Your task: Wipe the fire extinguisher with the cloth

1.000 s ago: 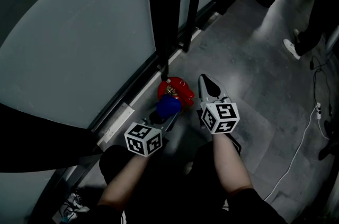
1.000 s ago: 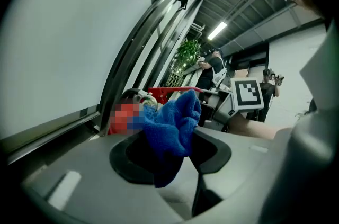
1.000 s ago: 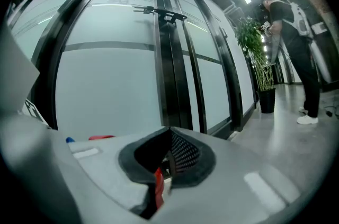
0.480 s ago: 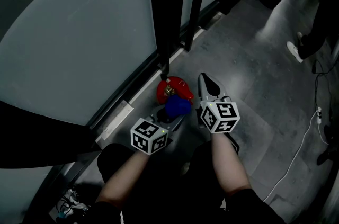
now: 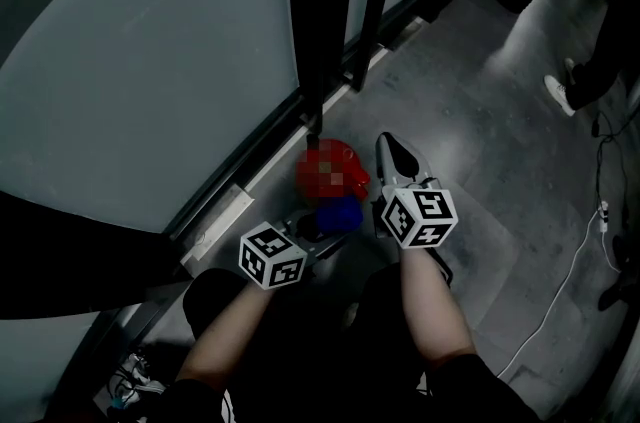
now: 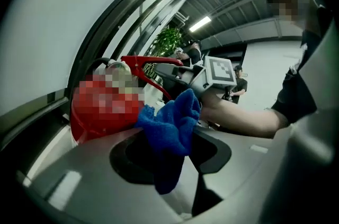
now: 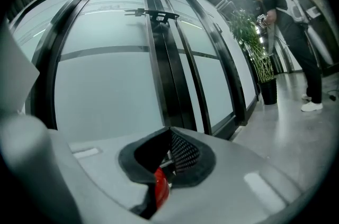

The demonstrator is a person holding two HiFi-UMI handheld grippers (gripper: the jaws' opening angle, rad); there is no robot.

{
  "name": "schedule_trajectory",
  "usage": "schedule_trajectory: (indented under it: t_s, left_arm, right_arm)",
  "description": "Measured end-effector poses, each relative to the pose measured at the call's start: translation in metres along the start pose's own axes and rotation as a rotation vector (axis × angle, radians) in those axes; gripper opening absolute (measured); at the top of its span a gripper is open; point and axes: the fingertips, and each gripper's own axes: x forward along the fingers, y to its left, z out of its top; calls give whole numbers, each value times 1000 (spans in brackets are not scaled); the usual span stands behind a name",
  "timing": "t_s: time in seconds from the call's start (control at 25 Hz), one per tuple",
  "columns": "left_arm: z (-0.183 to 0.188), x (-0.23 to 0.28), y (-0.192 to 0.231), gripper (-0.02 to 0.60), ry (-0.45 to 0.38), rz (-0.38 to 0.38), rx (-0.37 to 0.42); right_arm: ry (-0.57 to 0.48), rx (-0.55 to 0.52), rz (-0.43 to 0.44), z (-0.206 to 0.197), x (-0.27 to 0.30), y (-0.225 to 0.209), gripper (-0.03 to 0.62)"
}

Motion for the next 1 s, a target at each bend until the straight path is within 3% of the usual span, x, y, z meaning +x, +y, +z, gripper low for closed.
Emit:
schedule_trajectory:
  t_s: [0.2, 0.44, 0.72, 0.88, 1.0]
  left_arm:
    - [20, -35, -11, 169, -85, 3, 135]
    - [73, -72, 21, 169, -241, 148, 211]
    - [110, -90, 68, 169, -319, 282, 197]
    - [124, -75, 80, 169, -279, 263, 236]
    - [115, -59, 101, 169, -270, 230, 162]
  right_arm:
    - [-6, -11, 9, 3, 2, 4, 3]
    - [-9, -24, 10, 5, 4, 8, 3]
    - [-12, -37, 13, 4, 2, 16, 3]
    - [-26, -36, 16, 8, -4, 15, 3]
    - [-41, -24, 23, 11, -6, 14, 3]
